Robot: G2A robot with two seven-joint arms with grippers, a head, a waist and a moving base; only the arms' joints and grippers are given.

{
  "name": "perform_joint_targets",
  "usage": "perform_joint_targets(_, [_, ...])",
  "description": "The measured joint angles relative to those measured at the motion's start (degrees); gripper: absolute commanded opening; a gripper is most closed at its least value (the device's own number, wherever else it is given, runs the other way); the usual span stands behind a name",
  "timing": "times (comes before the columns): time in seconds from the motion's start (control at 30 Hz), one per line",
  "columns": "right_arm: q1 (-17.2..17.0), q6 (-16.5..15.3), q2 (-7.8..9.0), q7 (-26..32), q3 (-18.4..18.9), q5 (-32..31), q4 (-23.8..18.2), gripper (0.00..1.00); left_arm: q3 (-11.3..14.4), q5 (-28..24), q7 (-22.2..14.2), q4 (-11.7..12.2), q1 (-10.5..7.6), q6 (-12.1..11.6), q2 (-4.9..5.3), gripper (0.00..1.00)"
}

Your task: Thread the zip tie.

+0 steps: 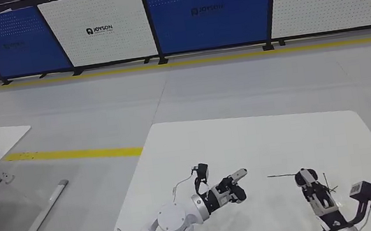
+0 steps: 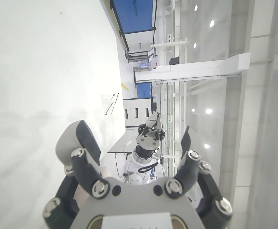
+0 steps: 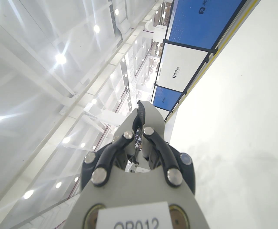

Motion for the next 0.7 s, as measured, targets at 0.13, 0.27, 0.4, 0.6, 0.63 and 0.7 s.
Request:
perform_joint_targets(0.13, [0.2, -0.3, -0.55, -0.7, -2.1, 3.5, 1.1, 0.00, 0.0, 0.0, 0.0, 0.0, 0.00, 0.0, 0.00, 1.00])
perform_joint_targets(0.27, [0.4, -0.2, -0.82, -1.1, -2.9, 4.5, 2.8, 0.00, 0.0, 0.0, 0.0, 0.0, 0.00, 0.0, 0.00, 1.00])
perform_joint_targets(0.4, [0.4, -0.1, -0.81, -1.1, -2.9, 4.4, 2.8, 0.00, 0.0, 0.0, 0.0, 0.0, 0.00, 0.0, 0.00, 1.00])
perform_joint_targets(0.6, [0.4, -0.1, -0.81, -1.1, -2.9, 4.4, 2.8, 0.00, 0.0, 0.0, 0.0, 0.0, 0.00, 0.0, 0.00, 1.00])
perform_joint_targets(0.63, [0.4, -0.1, -0.81, -1.1, -2.9, 4.4, 2.8, 0.00, 0.0, 0.0, 0.0, 0.0, 0.00, 0.0, 0.00, 1.00])
perform_joint_targets(0.7, [0.4, -0.2, -0.81, -1.1, -2.9, 4.4, 2.8, 0.00, 0.0, 0.0, 0.0, 0.0, 0.00, 0.0, 0.00, 1.00])
